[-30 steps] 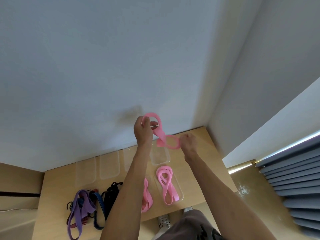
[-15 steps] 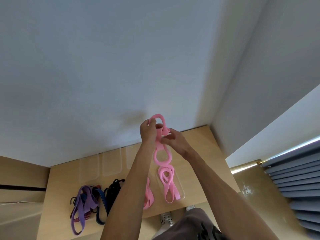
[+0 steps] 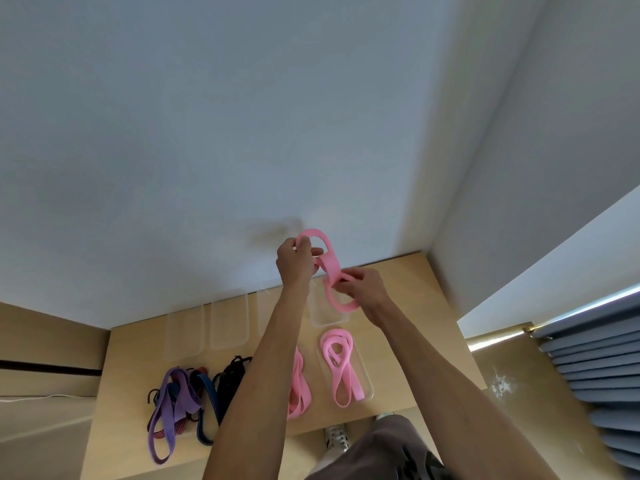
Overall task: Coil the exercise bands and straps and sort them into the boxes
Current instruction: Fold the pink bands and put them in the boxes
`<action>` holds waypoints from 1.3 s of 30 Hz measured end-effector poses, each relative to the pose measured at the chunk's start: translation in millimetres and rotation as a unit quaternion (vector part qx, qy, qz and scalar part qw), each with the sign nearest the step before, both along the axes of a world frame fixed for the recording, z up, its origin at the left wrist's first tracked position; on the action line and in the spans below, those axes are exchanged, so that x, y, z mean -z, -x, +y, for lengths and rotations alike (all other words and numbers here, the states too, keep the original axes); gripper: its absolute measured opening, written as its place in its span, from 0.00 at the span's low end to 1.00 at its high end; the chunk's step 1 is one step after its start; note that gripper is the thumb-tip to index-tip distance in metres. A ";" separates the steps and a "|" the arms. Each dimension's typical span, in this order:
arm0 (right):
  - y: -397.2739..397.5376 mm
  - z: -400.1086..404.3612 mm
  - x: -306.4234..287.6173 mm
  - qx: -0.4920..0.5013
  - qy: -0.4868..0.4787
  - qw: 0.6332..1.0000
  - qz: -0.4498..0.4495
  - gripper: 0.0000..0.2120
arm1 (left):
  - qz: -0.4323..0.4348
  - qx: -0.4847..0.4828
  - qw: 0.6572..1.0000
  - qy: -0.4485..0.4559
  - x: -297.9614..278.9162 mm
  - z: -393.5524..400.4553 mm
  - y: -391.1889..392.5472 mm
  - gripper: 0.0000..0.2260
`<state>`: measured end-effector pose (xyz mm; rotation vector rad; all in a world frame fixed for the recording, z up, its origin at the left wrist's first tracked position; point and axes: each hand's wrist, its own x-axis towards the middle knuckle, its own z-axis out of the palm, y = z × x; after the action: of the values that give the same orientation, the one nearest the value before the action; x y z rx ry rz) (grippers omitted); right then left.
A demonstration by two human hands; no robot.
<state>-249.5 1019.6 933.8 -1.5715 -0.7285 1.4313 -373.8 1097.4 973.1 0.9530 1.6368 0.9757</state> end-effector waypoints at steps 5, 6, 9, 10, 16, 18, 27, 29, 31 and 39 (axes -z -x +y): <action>-4.6 4.5 -2.6 0.097 0.019 0.992 0.082 0.20 | -0.015 0.036 0.999 0.007 3.0 -2.8 -7.7 0.07; -4.4 3.0 -3.8 0.101 0.017 0.989 0.110 0.19 | 0.001 0.040 0.999 0.001 3.3 -2.2 -8.3 0.07; -2.9 -1.0 -6.8 0.097 0.002 0.984 0.147 0.16 | 0.066 0.071 0.995 -0.016 7.2 -4.6 -10.5 0.10; -2.4 -1.0 -7.7 0.094 0.003 0.983 0.159 0.17 | 0.083 0.086 0.993 -0.022 9.4 -7.4 -11.1 0.10; -6.0 -1.7 -8.9 0.035 -0.007 0.991 0.131 0.12 | 0.108 0.155 0.981 -0.048 22.4 -18.1 -9.7 0.07; -4.1 -0.9 -6.4 0.028 -0.010 0.994 0.110 0.11 | 0.102 0.154 0.982 -0.045 24.2 -18.0 -6.5 0.07; 2.2 1.8 0.3 0.154 0.028 0.984 0.086 0.07 | -0.047 0.147 0.976 0.156 30.6 -31.3 1.3 0.11; 4.2 1.8 2.9 0.149 0.025 0.987 0.053 0.07 | -0.060 0.136 0.979 0.142 32.9 -35.8 1.8 0.07; 8.3 4.3 5.8 0.124 0.024 0.992 -0.018 0.06 | -0.039 0.108 0.984 0.135 36.3 -39.9 1.2 0.04; 30.5 5.7 35.2 0.031 0.056 0.990 -0.127 0.18 | -0.006 0.046 0.989 0.139 76.5 -59.2 23.5 0.03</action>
<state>-280.0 1025.3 898.6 -1.8711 -0.7501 1.2587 -397.4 1038.3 896.6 0.8224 1.6532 0.6682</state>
